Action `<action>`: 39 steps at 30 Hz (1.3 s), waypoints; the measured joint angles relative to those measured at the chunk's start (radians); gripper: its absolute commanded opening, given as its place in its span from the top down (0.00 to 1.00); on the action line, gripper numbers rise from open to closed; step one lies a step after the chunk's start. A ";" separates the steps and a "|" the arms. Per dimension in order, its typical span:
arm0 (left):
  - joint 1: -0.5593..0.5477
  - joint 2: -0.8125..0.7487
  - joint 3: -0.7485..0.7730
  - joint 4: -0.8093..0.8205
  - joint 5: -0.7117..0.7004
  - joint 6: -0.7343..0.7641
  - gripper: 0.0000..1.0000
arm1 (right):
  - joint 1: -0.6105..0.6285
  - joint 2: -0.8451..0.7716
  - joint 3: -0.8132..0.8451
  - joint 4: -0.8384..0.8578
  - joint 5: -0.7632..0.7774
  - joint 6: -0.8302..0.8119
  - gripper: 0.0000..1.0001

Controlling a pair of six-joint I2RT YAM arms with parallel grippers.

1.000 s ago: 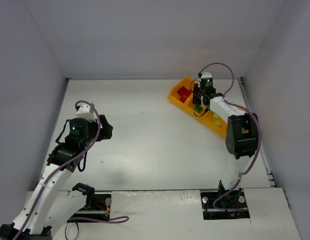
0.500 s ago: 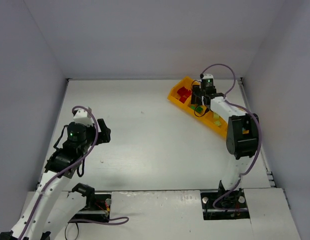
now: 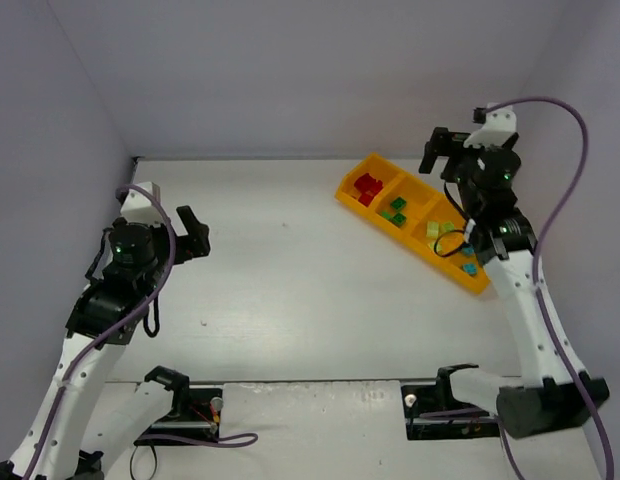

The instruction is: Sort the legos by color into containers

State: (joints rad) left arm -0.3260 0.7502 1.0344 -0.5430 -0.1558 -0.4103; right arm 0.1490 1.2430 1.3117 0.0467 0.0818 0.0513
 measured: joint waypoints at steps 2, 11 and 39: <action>0.000 0.022 0.060 -0.008 -0.008 0.003 0.10 | -0.002 -0.098 -0.021 0.003 0.013 -0.010 0.00; 0.000 0.075 0.270 -0.064 -0.039 0.034 0.08 | -0.005 -0.411 -0.182 -0.015 0.023 -0.076 0.00; 0.000 -0.027 0.212 -0.012 -0.183 0.084 0.07 | -0.005 -0.697 -0.306 -0.072 0.046 -0.078 0.00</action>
State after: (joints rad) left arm -0.3260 0.7227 1.2461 -0.5552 -0.3386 -0.3260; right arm 0.1436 0.5457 1.0058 -0.0250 0.1276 -0.0269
